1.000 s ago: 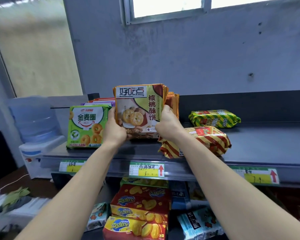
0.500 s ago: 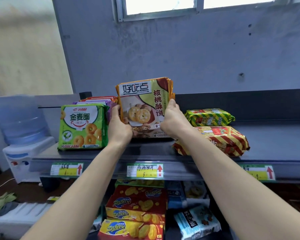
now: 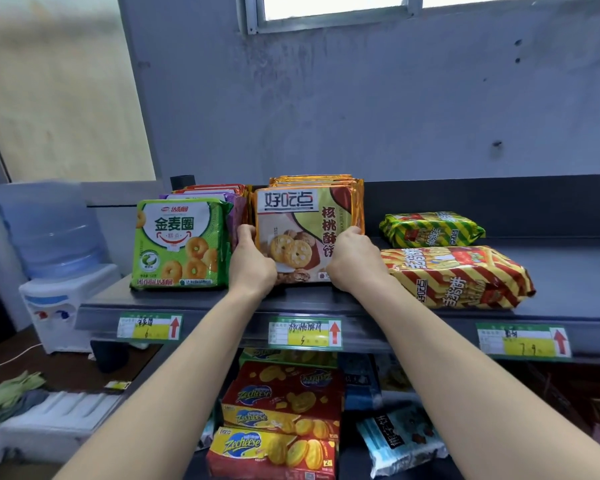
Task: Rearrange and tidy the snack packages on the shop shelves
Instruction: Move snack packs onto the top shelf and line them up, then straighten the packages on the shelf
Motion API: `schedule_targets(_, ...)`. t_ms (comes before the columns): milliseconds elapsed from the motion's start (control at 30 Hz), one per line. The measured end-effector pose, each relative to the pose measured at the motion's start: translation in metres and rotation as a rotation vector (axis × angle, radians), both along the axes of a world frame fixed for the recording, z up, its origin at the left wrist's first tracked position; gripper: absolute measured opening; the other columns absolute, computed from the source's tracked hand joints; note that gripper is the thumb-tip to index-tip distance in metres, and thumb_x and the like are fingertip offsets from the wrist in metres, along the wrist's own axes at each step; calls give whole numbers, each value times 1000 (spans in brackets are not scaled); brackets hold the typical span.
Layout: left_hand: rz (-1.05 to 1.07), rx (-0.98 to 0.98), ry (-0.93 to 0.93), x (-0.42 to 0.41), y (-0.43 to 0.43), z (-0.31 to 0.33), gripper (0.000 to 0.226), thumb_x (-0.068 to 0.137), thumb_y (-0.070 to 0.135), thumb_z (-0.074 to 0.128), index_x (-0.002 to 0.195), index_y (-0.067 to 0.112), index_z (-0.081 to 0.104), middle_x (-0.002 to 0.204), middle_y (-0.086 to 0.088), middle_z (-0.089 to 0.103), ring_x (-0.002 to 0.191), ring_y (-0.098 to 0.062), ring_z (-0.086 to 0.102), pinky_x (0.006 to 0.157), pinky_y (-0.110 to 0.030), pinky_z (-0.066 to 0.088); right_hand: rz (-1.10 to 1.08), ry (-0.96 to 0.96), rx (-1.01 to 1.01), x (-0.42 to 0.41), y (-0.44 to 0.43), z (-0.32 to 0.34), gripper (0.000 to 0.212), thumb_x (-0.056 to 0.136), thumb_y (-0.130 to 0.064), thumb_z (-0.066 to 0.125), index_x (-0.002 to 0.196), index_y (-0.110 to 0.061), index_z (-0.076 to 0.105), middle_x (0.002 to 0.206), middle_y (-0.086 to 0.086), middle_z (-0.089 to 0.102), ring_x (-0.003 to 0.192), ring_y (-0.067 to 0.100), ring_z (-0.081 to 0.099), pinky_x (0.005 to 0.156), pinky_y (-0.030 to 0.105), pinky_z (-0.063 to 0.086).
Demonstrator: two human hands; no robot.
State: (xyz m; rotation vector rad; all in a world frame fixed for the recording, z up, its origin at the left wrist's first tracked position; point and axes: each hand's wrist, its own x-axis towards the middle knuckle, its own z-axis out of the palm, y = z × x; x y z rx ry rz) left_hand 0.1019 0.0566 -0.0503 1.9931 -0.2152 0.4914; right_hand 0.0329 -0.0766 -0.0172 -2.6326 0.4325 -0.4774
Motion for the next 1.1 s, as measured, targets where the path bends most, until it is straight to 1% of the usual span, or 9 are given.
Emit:
schedule_targets(167, -44, -19, -5, -1, 0, -1, 42, 81, -3, 52, 113, 22, 38, 106, -10, 62, 92, -33, 63, 76, -49, 56, -27, -28, 47, -3, 1, -2, 67, 89, -6, 55, 141, 10, 17, 136, 24, 43, 122, 37, 48, 92, 40, 44)
schedule_targets(267, -87, -36, 30, -1, -1, 0, 46, 80, -4, 53, 111, 27, 38, 107, -9, 60, 93, -35, 63, 77, -51, 56, -23, -65, 59, -5, 3, -4, 73, 89, -8, 58, 144, 8, 13, 141, 23, 36, 127, 36, 42, 99, 40, 41)
schedule_targets(367, -115, -49, 55, -3, 2, 0, 54, 80, -2, 57, 123, 23, 38, 106, -8, 59, 93, -36, 64, 79, -51, 56, 9, -171, -13, -8, 4, -7, 59, 88, -7, 56, 138, 5, 27, 139, 22, 36, 128, 35, 39, 104, 38, 37)
schedule_targets(467, -54, -25, 7, -9, 7, 3, 58, 78, 7, 61, 128, 22, 36, 114, -13, 55, 92, -37, 65, 80, -51, 55, 80, -290, -81, -17, 6, -8, 40, 87, -3, 52, 126, 0, 43, 128, 16, 46, 121, 31, 44, 100, 35, 38)
schedule_targets(567, -44, -9, -81, -25, 10, 10, 44, 81, 9, 61, 120, 17, 42, 108, -11, 54, 91, -34, 64, 80, -51, 54, 157, -346, -109, -27, 10, -10, 32, 89, -5, 50, 121, -2, 52, 123, 13, 53, 117, 29, 47, 96, 34, 40)
schedule_targets(733, -205, 46, -152, -68, 19, 12, 14, 87, 7, 60, 100, 14, 58, 89, -6, 63, 87, -28, 65, 83, -46, 54, 222, -396, -81, -50, 19, -18, 32, 91, -9, 53, 122, -5, 57, 124, 11, 58, 116, 26, 52, 95, 30, 41)
schedule_targets(833, -291, 51, -130, -91, 33, 11, 10, 87, 8, 61, 95, 14, 62, 89, -8, 66, 85, -25, 67, 82, -42, 56, 263, -435, -42, -67, 27, -22, 32, 91, -11, 54, 122, -7, 59, 122, 9, 60, 115, 24, 53, 96, 29, 41)
schedule_targets(1000, -407, 49, -46, -122, 61, 4, 8, 89, 5, 60, 94, 11, 63, 87, -10, 65, 73, -13, 66, 72, -22, 57, 353, -443, 15, -91, 47, -36, 32, 91, -12, 54, 121, -13, 63, 121, 3, 64, 113, 16, 56, 94, 18, 37)
schedule_targets(1100, -420, 52, -1, -134, 75, -5, 10, 89, 6, 61, 93, 14, 64, 86, -8, 65, 71, -10, 66, 72, -21, 56, 407, -412, 59, -104, 59, -47, 32, 90, -12, 55, 120, -15, 64, 120, 0, 65, 113, 12, 57, 93, 14, 36)
